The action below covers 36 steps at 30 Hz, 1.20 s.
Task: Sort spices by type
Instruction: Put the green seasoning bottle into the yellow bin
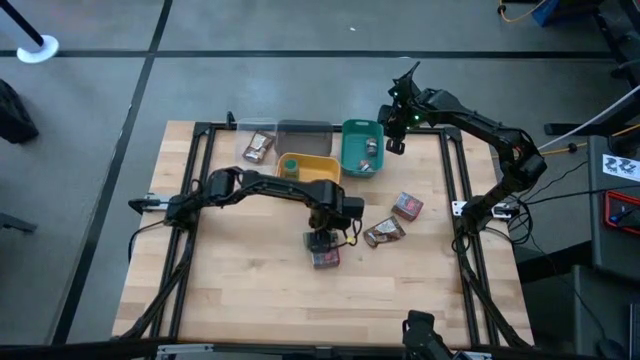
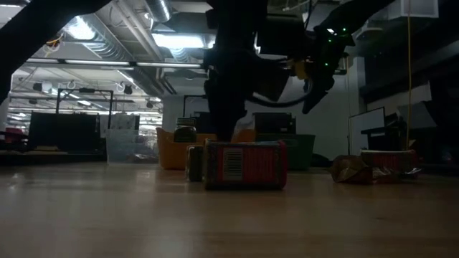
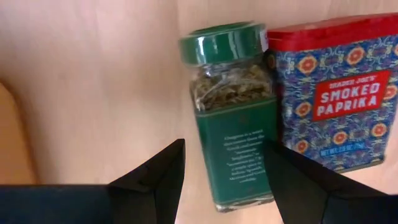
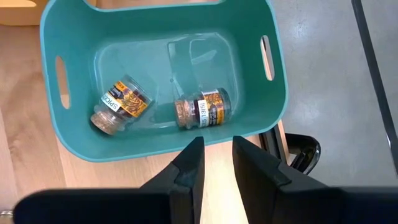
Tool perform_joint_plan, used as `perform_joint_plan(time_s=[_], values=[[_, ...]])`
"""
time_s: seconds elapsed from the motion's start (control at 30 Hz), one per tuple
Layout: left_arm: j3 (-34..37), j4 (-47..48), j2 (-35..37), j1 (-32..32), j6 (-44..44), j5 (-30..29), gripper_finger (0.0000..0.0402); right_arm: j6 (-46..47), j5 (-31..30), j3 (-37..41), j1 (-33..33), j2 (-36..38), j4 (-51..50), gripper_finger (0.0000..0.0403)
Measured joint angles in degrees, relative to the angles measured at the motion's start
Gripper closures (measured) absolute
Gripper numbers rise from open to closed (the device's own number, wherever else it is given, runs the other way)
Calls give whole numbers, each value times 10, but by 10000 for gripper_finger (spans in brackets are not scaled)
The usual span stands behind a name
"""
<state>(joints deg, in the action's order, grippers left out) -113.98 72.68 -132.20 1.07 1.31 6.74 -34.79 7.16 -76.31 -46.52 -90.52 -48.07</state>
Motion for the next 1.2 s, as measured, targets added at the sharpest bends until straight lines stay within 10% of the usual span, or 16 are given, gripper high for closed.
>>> perform_joint_plan(time_s=[1.2], values=[[-29, 14, -1, -54, 108, 0, 204, 0, 0, 0, 0, 0, 4, 320]])
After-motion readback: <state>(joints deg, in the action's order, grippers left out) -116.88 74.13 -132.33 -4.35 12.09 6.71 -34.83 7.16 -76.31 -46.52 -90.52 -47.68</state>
